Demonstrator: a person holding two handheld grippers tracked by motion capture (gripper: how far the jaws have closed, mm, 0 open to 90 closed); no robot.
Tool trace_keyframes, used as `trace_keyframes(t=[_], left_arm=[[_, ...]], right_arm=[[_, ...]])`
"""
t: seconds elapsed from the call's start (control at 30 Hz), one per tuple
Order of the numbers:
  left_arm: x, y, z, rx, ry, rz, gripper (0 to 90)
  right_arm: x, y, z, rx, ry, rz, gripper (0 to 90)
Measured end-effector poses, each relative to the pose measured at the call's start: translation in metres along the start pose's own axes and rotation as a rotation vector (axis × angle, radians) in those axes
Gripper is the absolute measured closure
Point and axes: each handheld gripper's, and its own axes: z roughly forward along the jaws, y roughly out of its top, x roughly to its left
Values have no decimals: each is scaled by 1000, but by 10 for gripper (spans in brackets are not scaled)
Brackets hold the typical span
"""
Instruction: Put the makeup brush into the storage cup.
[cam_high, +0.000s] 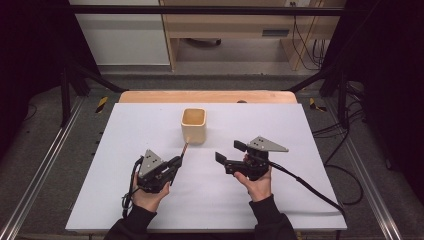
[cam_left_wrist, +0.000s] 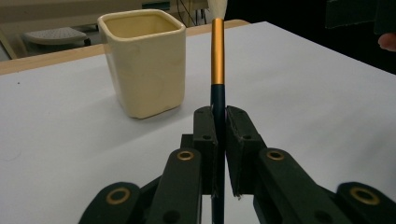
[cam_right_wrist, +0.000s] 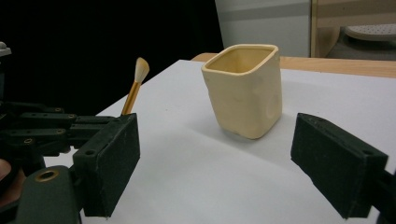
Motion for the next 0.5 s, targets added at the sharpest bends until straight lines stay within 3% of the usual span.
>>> trace_keyframes(t=[0.5], left_arm=[[-16, 4, 11, -16, -18, -2, 823]], right_arm=[[4, -8, 9, -13, 18, 55, 206]])
